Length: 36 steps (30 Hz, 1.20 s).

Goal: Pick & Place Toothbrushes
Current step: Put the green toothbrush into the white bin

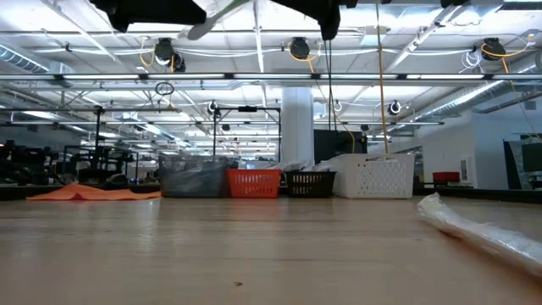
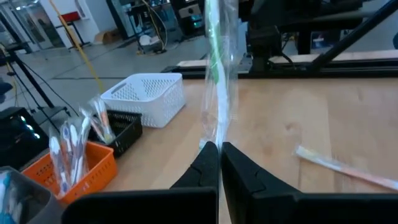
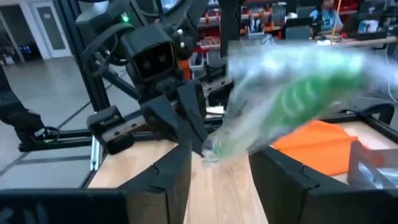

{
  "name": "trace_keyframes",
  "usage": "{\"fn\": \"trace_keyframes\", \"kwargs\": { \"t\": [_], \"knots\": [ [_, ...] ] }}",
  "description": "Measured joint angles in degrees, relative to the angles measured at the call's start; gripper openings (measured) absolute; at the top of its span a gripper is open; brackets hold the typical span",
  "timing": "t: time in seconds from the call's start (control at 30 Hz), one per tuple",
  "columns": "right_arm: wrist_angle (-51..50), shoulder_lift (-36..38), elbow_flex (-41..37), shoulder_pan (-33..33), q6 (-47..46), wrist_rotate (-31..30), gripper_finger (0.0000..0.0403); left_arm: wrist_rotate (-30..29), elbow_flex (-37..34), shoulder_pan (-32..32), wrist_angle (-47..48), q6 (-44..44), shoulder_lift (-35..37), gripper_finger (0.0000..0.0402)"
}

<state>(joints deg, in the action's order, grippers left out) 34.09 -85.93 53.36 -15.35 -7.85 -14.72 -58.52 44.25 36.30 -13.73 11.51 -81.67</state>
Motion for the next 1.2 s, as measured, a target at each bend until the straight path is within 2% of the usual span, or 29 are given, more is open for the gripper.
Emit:
{"fn": "trace_keyframes", "kwargs": {
  "t": [0.17,0.4,0.83,0.97,1.2],
  "knots": [
    [3.88,-0.06,-0.02,0.02,1.34,-0.02,0.0117,2.36,-0.02,-1.25,-3.48,-2.31,-0.04,0.0000],
    [5.73,-0.06,-0.02,0.04,3.90,0.03,0.0015,3.40,-0.01,-1.80,-5.60,-3.86,-0.08,0.0001],
    [4.05,0.11,-0.01,-0.02,4.04,-0.32,0.0002,4.41,-0.02,-2.26,-5.71,-3.30,-0.09,0.0007],
    [2.01,0.28,-0.02,0.00,3.69,-1.73,0.0003,4.43,-0.02,-2.20,-5.86,-4.84,-0.09,0.0043],
    [-3.55,2.29,-0.02,0.12,2.62,-3.71,0.0003,2.14,-0.02,-2.16,-5.36,-5.93,-0.09,0.0134]
  ]
}}
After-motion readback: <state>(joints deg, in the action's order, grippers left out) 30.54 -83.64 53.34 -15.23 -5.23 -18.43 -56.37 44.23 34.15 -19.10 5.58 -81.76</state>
